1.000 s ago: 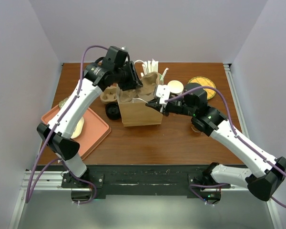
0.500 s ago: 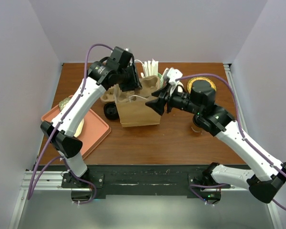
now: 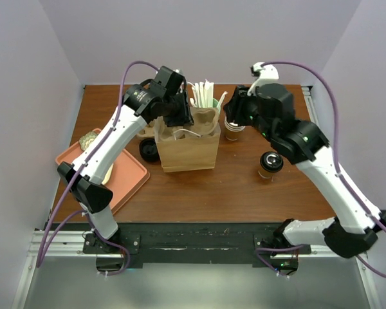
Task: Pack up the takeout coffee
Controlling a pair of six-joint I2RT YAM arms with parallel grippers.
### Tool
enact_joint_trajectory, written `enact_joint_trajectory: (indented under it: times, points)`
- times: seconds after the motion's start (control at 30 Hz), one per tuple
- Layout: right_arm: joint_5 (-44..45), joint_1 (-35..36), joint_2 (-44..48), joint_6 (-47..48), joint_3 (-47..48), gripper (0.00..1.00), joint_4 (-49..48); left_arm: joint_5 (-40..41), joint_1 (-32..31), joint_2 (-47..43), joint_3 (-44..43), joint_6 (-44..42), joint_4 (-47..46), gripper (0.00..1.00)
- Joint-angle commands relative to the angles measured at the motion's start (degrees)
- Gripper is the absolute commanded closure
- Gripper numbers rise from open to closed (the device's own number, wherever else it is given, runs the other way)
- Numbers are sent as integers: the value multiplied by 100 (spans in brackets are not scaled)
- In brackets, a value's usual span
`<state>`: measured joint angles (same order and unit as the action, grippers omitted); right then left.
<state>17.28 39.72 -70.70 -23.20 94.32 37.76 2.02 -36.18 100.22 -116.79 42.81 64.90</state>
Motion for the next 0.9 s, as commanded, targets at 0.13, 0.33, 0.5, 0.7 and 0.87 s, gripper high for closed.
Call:
enact_joint_trajectory:
  times: [0.13,0.33,0.5,0.7,0.87]
  points:
    - [-82,-544,-901,-773,692,60,1225,79,-90,-196,78,-115,-31,85]
    - [-944,-694,-999,-739,343,66,1050,123,-99,-240,86,-123,-13,86]
    - [-1586,-712,-709,-458,-221,68,462,158,-91,-249,95,-97,13,86]
    - [-1692,-729,-849,-308,-230,66,566,211,-91,-258,87,-88,-4,87]
    - [-1710,-721,-955,-203,-266,67,496,211,-99,-240,78,-62,-30,87]
